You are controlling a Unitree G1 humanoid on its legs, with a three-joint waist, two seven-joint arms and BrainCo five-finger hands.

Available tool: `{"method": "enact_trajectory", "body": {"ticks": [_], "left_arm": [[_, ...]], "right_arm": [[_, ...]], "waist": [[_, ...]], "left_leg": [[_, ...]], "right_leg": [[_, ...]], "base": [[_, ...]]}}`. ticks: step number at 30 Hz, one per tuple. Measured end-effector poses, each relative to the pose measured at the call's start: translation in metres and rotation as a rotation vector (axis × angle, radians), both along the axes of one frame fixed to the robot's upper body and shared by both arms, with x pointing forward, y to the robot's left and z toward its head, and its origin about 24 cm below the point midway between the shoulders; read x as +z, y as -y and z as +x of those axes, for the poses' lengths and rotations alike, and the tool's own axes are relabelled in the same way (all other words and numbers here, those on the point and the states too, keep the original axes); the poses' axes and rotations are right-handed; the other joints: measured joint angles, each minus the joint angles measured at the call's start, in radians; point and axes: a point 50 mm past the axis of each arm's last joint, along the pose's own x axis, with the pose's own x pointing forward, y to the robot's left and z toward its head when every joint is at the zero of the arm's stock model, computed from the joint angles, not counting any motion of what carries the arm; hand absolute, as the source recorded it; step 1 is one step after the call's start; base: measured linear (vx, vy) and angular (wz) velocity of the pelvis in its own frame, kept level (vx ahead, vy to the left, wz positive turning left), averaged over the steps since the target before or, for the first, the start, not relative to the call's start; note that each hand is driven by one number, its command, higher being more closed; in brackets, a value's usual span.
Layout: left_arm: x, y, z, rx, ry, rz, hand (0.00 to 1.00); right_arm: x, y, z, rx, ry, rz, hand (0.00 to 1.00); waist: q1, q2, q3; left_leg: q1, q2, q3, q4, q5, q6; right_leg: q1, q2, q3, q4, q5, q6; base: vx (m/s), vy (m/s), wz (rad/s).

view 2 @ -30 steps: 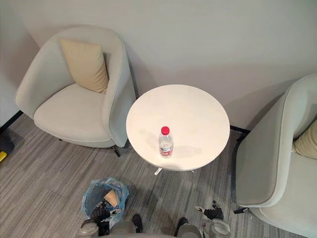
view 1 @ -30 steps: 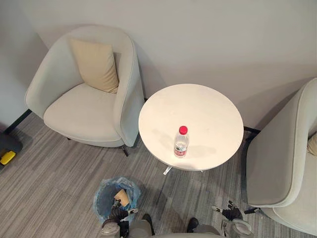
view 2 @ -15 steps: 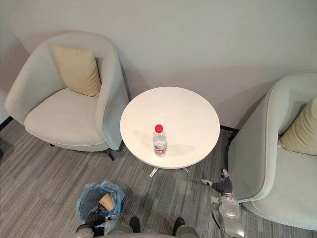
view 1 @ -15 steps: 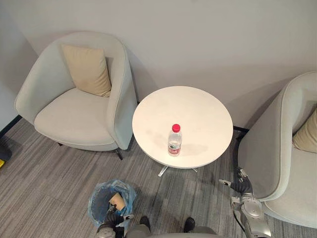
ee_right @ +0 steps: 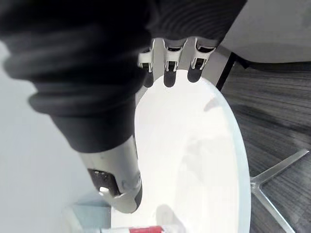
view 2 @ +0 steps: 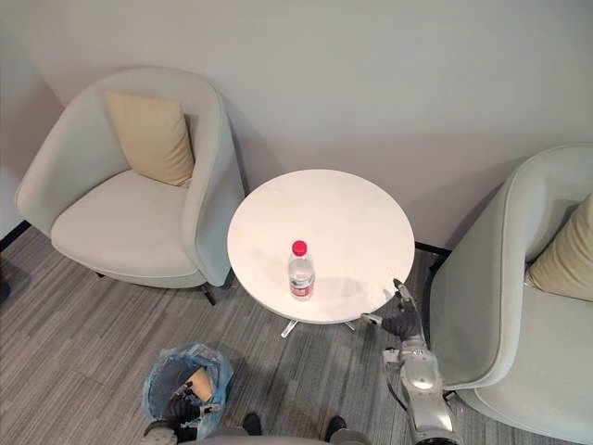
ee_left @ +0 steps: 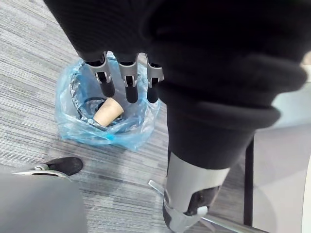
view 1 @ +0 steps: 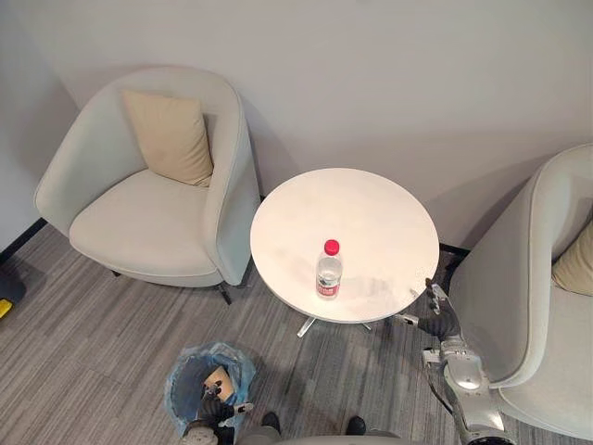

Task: Gather rubbish on tea table into small bin, then transfer packed bag to large trash can.

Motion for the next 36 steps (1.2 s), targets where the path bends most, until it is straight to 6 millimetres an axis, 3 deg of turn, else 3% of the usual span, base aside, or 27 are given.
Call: {"method": "enact_trajectory", "body": {"ticks": [15,19,21,36], "left_arm": [[-0.003,-0.003,-0.016,-0.008,-0.038,0.011,0.00],[-0.003,-0.003,-0.016,-0.010,-0.033,0.011,0.00],[-0.003,-0.001,-0.015,-0.028,-0.032,0.012,0.00],[-0.002,0.001,-0.009,-0.030,0.000,0.020,0.00]], "right_arm": [[0.030,-0.027,0.038,0.269,0.113,-0.086,0.00],[0.030,-0.037,0.048,0.312,0.107,-0.093,0.00],[0.027,-0.041,0.050,0.329,0.095,-0.098,0.00],[0.040,-0.063,0.077,0.386,0.131,-0.086,0.00]], "waist": [[0.004,0.004,0.000],[0.009,0.005,0.000],[0.028,0.010,0.001],[0.036,0.026,0.034]], "left_leg": [[-0.026,-0.002,-0.044,-0.018,0.008,-0.003],[-0.045,-0.004,-0.060,-0.020,0.014,-0.003],[-0.046,-0.004,-0.061,-0.024,0.015,-0.003],[-0.090,-0.012,-0.109,-0.032,0.030,-0.002]], "right_leg": [[-0.008,0.003,-0.034,-0.018,0.000,0.000],[-0.017,0.002,-0.051,-0.022,0.000,-0.001],[-0.017,0.003,-0.052,-0.025,0.000,-0.001],[-0.035,-0.002,-0.099,-0.035,0.001,-0.001]], "base": [[0.01,-0.001,0.06],[0.02,0.002,0.11],[0.02,0.006,0.05],[0.00,0.006,0.09]]}}
